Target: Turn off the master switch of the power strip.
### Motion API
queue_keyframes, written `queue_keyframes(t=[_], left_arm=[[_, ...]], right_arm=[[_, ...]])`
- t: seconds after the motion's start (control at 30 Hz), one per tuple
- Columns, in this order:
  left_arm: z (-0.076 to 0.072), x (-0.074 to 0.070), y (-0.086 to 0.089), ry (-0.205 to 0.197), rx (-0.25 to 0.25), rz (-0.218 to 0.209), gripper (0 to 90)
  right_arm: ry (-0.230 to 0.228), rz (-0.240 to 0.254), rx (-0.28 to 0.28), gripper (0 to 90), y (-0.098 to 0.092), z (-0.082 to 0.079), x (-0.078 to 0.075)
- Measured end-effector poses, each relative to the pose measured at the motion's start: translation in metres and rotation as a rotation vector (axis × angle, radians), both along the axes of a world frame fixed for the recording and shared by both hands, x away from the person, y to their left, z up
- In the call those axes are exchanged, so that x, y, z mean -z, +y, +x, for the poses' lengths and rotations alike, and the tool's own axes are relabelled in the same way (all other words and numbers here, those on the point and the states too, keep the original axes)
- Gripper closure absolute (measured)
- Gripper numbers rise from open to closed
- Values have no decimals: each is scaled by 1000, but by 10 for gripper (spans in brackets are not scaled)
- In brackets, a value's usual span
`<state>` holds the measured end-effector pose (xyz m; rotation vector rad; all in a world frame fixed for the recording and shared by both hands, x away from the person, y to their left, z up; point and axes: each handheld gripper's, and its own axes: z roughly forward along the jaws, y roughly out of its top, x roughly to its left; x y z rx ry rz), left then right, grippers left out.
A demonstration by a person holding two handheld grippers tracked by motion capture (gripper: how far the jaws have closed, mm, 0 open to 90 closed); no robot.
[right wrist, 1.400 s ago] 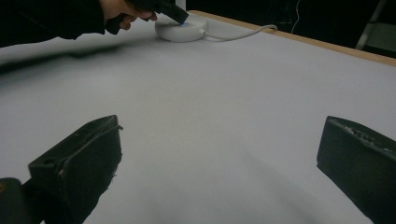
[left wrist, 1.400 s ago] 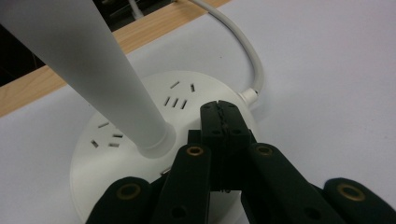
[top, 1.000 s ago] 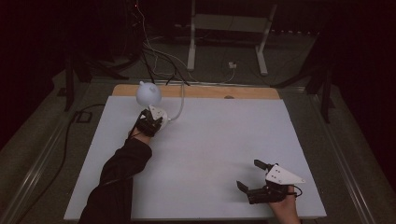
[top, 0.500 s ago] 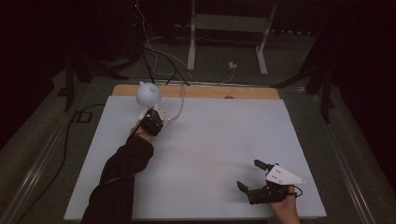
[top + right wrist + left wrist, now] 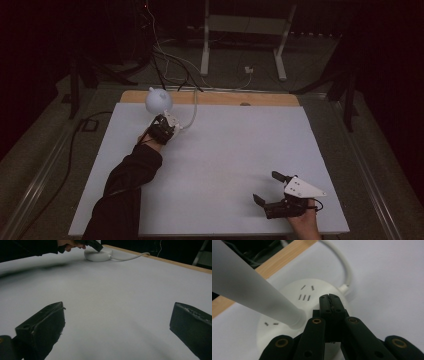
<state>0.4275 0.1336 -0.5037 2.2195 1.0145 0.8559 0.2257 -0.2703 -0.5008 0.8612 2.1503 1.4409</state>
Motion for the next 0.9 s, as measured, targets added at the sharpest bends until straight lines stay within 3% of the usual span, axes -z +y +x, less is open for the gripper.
queue_keyframes(t=[0.1,0.3,0.53,0.57,0.67,0.7,0.73,0.9], left_arm=[[-3,-11,2,-3,3,-66,900],[-11,-27,3,16,27,-102,900],[-21,-38,9,48,44,-205,897],[-22,-40,10,49,47,-207,805],[-25,-44,11,72,72,-221,780],[-26,-45,11,68,66,-215,696],[-27,-46,12,81,73,-233,653],[-32,-50,15,103,60,-223,428]], right_arm=[[3,2,3,0,0,1,1],[-2,3,1,0,1,0,0],[0,4,0,0,1,1,0],[0,4,0,0,1,1,0],[3,3,-1,0,1,1,0],[3,3,-2,0,1,1,0],[3,2,-2,0,1,1,0],[5,-1,-2,0,1,1,0]])
